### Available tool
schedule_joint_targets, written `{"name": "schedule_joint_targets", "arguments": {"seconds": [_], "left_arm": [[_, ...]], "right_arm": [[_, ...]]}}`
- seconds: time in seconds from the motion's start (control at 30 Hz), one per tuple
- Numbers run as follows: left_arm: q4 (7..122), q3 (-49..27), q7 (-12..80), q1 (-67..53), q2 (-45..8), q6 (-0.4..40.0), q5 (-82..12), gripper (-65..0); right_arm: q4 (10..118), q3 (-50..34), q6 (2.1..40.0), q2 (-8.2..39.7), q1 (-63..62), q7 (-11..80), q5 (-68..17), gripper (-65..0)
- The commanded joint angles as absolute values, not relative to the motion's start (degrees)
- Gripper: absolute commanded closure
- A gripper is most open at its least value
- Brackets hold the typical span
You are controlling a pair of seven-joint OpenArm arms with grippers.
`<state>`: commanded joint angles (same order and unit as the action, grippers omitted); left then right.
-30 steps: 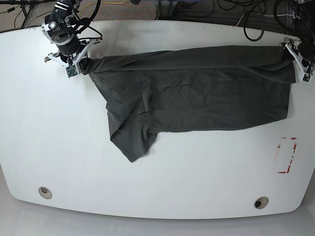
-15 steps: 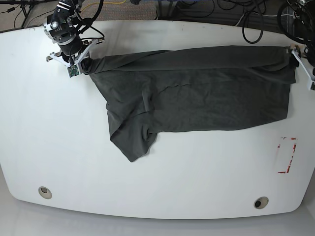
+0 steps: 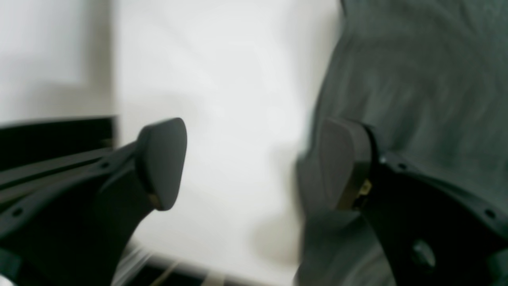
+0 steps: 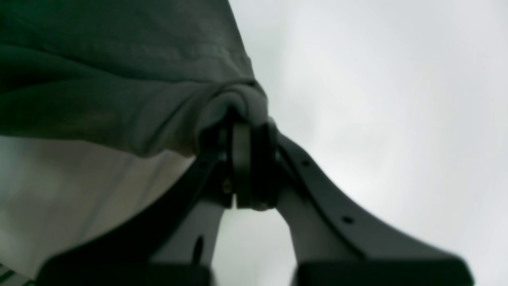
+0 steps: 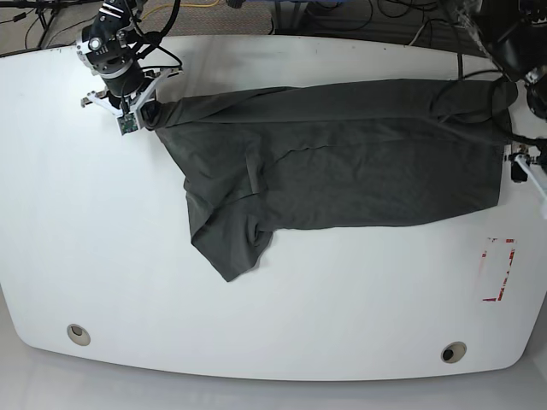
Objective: Layout the t-shirt on the table in an organized manner, then fold the t-shirt properly
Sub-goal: 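Release the shirt with the left gripper and regrasp the hem edge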
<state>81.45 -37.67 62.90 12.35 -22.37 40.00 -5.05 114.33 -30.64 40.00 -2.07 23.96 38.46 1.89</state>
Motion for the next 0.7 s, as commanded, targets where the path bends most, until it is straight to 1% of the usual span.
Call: {"name": "schedule_joint_targets", "arguments": {"seconds": [0.17, 0.3, 0.53, 0.7], "left_arm": [[70.0, -33.9, 56.0, 16.5, -22.3, 40.0, -2.6, -48.6], [61.3, -32.4, 53.0, 19.3, -22.2, 40.0, -2.7, -48.6], [54.4, -32.2, 48.1, 21.0, -22.1, 40.0, -2.8, -48.6], [51.2, -32.1, 47.1, 21.9, -22.1, 40.0, -2.8, -48.5]], "right_arm": [[114.3, -30.6, 40.0, -2.2, 23.3, 38.5, 2.0, 0.0], [114.3, -30.6, 40.0, -2.2, 23.3, 38.5, 1.9, 0.0], [114.3, -30.8, 40.0, -2.2, 23.3, 38.5, 1.9, 0.0], [114.3, -30.9, 40.0, -2.2, 23.3, 38.5, 1.8, 0.0]]}}
